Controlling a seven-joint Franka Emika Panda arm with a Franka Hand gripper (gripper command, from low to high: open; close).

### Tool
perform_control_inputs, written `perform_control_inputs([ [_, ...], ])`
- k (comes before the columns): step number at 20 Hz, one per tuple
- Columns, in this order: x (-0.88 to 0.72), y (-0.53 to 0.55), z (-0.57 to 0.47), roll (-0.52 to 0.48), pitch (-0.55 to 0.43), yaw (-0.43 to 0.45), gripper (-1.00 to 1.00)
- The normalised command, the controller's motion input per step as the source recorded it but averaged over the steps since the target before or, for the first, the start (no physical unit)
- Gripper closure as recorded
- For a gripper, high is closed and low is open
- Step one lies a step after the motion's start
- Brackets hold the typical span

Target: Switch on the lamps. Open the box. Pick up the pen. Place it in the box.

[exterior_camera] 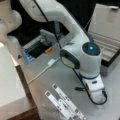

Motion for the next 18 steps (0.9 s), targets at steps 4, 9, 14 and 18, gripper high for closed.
perform_control_inputs([
  [4, -0.07, 0.06, -0.02, -0.066, -0.035, -0.041, 1.00],
  [9, -0.08, 0.09, 0.01, -0.072, -0.018, -0.050, 1.00],
  [14, -0.09, 0.12, 0.13, -0.075, 0.031, -0.076, 1.00],
  [18, -0.10, 0.15, 0.28, -0.063, 0.072, -0.088, 1.00],
])
